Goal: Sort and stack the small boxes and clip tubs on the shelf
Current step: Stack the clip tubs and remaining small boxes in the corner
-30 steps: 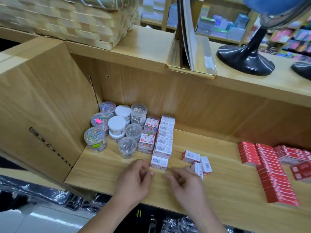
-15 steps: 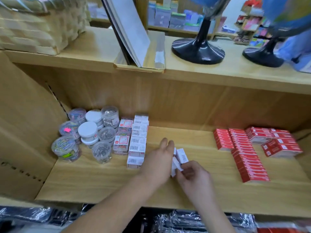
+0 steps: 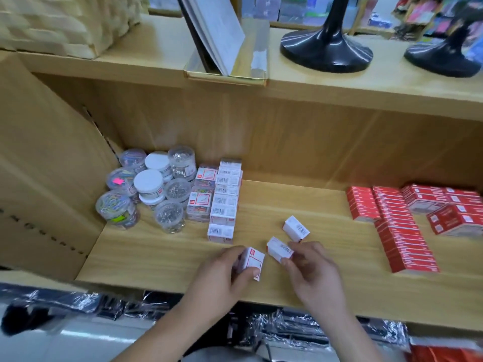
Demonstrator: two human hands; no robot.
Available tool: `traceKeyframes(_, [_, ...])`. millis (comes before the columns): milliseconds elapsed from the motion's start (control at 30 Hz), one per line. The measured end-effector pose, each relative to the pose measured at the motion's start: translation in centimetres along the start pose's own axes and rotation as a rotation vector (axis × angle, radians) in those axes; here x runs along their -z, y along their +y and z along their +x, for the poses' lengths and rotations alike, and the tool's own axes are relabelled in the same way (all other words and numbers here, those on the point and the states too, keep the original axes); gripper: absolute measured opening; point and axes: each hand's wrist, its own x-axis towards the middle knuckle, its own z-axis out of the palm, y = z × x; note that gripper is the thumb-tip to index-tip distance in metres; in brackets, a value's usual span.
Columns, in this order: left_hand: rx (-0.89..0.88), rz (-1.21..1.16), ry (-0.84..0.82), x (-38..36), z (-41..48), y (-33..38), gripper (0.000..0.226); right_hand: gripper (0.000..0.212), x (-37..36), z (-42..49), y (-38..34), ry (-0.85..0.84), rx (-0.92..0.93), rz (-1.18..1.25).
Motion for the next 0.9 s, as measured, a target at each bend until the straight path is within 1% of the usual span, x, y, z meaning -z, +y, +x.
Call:
traceKeyframes(67, [0.025, -0.056, 0.076, 0.6, -1.1, -0.9, 0.03, 0.048, -0.7, -0.1, -0.4, -0.026, 0.097, -0.07])
traceKeyframes(167, [0.009, -0.082, 0.179, 1.6, -2.2, -1.7, 0.019, 0.038, -1.6, -0.5, -0.5, -0.018, 0.191, -0.162])
traceKeyframes(300, [0.033, -0.074, 0.238, 2.4, -3.1, -2.3, 0.019, 0.032, -2.4, -0.7, 0.1, -0.063, 0.167, -0.07])
traceKeyframes(367, [0.058, -0.096, 0.251, 2.3, -3.4, -2.2, 0.023, 0.032, -2.5, -0.7, 0.1, -0.046, 0.11, -0.023])
traceKeyframes(400, [0.066, -0.096, 0.253, 2.1, -3.4, -2.0, 0.026, 0.037, -2.5, -0.7, 0.1, -0.035, 0.07, -0.027])
traceKeyframes(500, [0.072, -0.055, 0.247, 1.3, -3.1, -1.8, 0.032, 0.062, -2.7, -0.5, 0.7, -0.04, -0.008, -0.126])
traceKeyframes(533, [0.072, -0.042, 0.24, 1.1, -3.0, -1.9, 0.033, 0.065, -2.8, -0.4, 0.8, -0.051, -0.016, -0.13])
traceKeyframes(633, [0.045, -0.057, 0.226, 0.8, -3.0, -2.2, 0.037, 0.057, -2.9, -0.2, 0.8, -0.053, 0.008, -0.131])
traceKeyframes(733, [0.052, -0.195, 0.217, 1.0, -3.4, -2.9, 0.046, 0.043, -2.9, -0.3, 0.7, -0.031, 0.055, -0.151])
traceKeyframes(800, [0.087, -0.298, 0.22, 1.1, -3.5, -3.5, 0.054, 0.038, -2.8, -0.5, 0.2, -0.025, 0.068, -0.15])
traceKeyframes(900, [0.193, -0.425, 0.197, 1.3, -3.4, -3.8, 0.064, 0.037, -3.1, -1.1, 0.0, -0.025, 0.092, -0.188])
